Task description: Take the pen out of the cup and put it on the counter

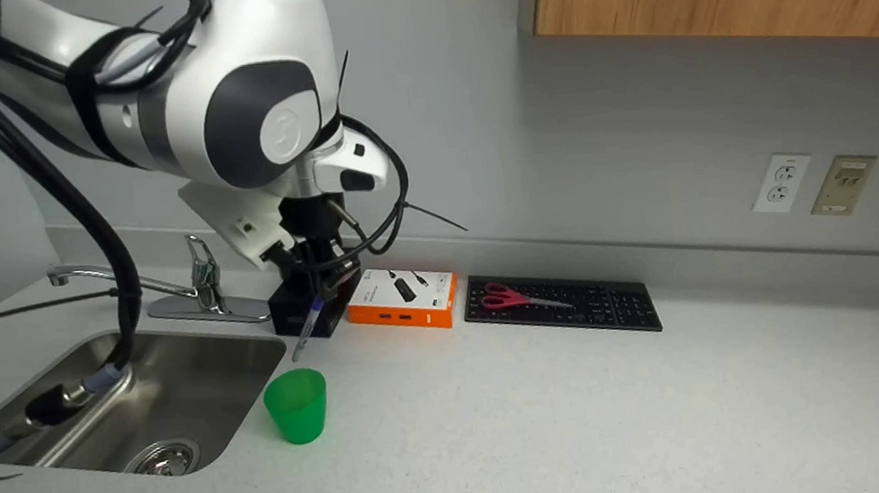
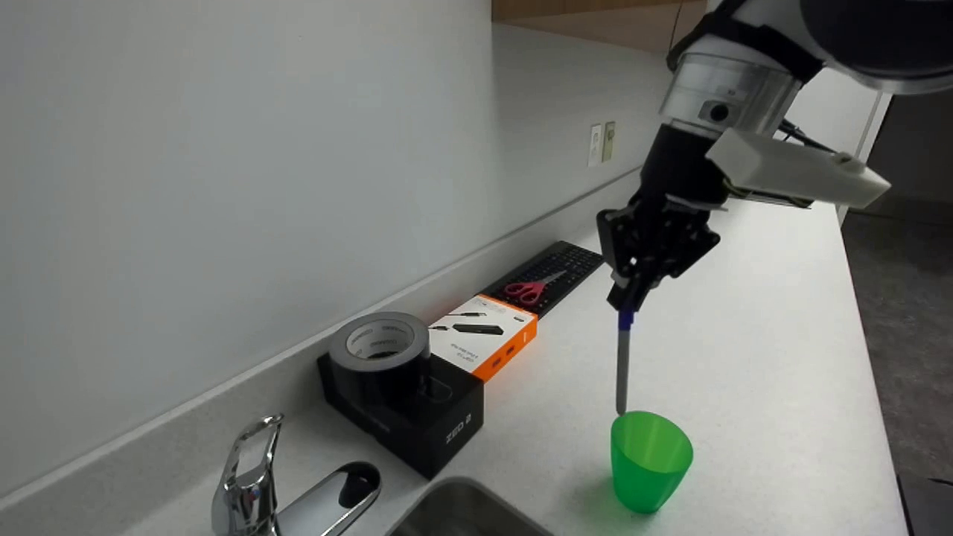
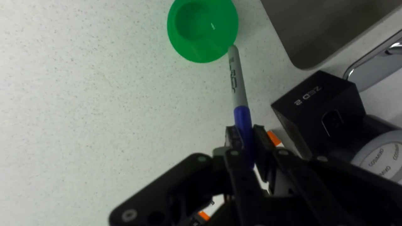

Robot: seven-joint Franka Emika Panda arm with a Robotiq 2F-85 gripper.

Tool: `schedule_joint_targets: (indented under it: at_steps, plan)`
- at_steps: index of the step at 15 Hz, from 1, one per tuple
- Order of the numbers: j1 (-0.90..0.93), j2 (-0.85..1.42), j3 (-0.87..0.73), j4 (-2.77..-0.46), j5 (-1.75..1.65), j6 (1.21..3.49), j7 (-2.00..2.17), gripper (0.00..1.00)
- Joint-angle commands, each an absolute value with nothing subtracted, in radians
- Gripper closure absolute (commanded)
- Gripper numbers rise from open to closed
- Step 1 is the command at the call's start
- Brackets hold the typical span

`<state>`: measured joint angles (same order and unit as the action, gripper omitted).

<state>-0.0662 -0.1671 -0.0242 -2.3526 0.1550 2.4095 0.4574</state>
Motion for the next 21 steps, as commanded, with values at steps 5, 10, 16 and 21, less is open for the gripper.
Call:
schedule_joint_targets:
  at_steps: [5,10,16,21]
  plan:
    - [-0.168,-0.032,-0.049,-2.229,-0.066,2.320,0.642,0.96]
    - [-0.134,0.177,-0.088,-2.106,-0.197,2.160,0.778,0.96]
    - [-0.103,0.344,-0.114,-1.938,-0.106,2.057,0.765,0.96]
    - [-0.095,0.387,-0.125,-1.864,-0.048,2.070,0.757,0.45]
